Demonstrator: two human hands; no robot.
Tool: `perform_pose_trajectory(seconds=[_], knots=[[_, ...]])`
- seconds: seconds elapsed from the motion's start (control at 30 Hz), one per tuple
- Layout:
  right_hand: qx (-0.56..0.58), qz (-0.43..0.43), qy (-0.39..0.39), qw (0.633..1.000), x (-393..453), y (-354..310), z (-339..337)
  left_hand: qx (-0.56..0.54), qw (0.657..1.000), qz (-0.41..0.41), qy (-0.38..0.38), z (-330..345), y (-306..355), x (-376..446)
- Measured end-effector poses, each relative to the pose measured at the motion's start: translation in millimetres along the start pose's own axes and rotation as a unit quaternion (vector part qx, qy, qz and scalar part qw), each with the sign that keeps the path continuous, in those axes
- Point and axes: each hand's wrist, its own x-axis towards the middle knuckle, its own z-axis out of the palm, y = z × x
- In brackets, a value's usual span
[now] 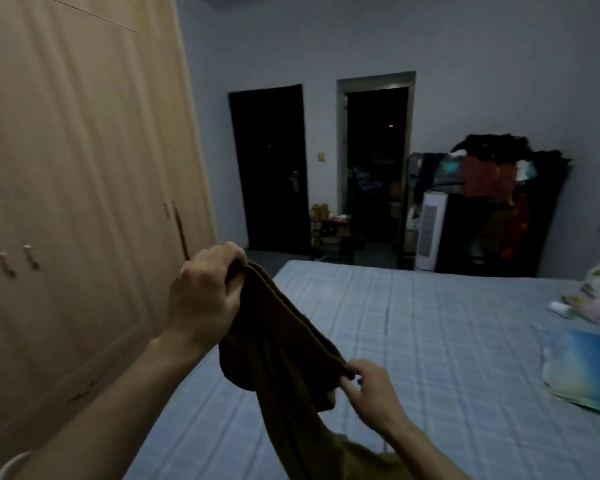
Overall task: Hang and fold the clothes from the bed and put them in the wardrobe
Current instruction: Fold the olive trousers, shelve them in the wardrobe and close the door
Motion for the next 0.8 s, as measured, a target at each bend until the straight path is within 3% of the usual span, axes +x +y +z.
perform_pose_trajectory(seconds=[0.17, 0.37, 0.6, 0.8], knots=[[0.03, -0.037, 0.132, 0.99, -7.2, -30.8, -27.0, 0.065, 0.995, -0.075, -0.03, -53.0, -26.9, -41.5], [0.047, -0.121, 0.139, 0.982, 6.0, -100.9, -83.3, 0.023, 0.984, -0.17, -0.041, -80.8, -60.4, -74.7], [0.048, -0.188, 0.131, 0.972, 22.3, -185.8, -127.6, -0.017, 0.995, -0.096, -0.012, -116.7, -92.5, -52.3], [0.004, -0.233, 0.197, 0.952, 34.7, -270.0, -146.3, -0.064, 0.998, -0.008, -0.002, -163.3, -135.9, -12.7]])
